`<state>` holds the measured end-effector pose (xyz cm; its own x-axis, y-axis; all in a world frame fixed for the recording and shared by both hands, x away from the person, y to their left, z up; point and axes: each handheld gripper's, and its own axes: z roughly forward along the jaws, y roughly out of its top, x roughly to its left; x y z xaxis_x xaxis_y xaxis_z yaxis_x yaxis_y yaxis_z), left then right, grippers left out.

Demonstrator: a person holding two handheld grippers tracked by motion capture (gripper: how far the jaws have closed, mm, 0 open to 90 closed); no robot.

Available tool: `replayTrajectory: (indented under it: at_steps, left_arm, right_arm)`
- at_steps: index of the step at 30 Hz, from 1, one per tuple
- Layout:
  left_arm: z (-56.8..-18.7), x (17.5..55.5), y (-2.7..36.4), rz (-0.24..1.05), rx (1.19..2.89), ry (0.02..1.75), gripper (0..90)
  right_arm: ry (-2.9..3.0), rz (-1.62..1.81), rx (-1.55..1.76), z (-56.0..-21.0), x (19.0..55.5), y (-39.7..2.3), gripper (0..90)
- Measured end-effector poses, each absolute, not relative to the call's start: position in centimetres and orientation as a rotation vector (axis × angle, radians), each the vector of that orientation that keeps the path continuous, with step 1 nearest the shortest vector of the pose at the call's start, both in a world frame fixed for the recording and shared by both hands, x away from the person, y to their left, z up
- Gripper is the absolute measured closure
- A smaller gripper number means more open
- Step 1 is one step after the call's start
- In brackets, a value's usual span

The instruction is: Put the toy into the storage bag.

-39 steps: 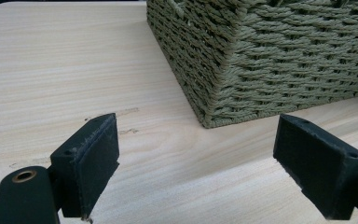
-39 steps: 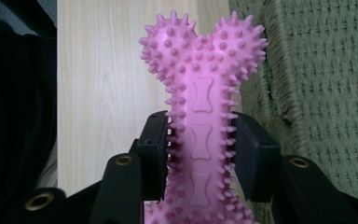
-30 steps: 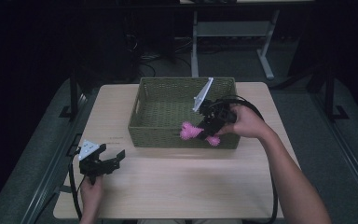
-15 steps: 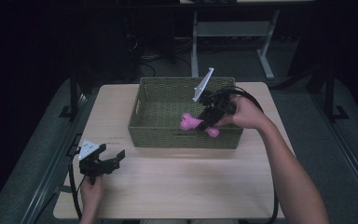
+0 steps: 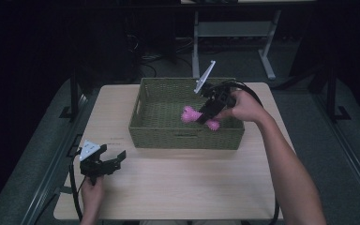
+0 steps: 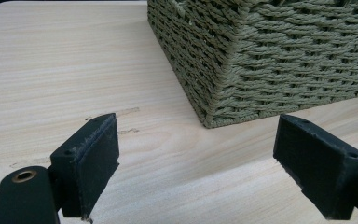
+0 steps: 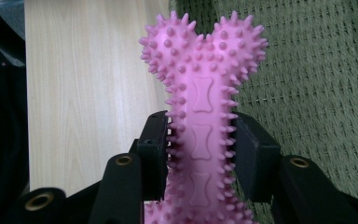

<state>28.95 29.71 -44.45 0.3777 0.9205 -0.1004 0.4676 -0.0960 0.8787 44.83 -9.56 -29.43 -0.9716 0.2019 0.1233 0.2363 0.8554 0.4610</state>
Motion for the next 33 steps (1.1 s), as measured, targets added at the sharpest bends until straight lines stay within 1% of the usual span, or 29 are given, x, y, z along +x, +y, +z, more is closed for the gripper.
replayTrajectory:
  at_steps: [12,33]
  left_arm:
    - [-44.5,29.0,29.6,0.618,1.722,1.231,13.6]
    - [-44.4,29.0,29.6,0.619,1.734,1.228,13.7]
  right_arm:
    - [-2.935,-0.742,-0.419,-30.8,46.7,-10.0,58.1]
    - [-2.918,-0.719,-0.492,-32.4,48.5,-10.2,58.0]
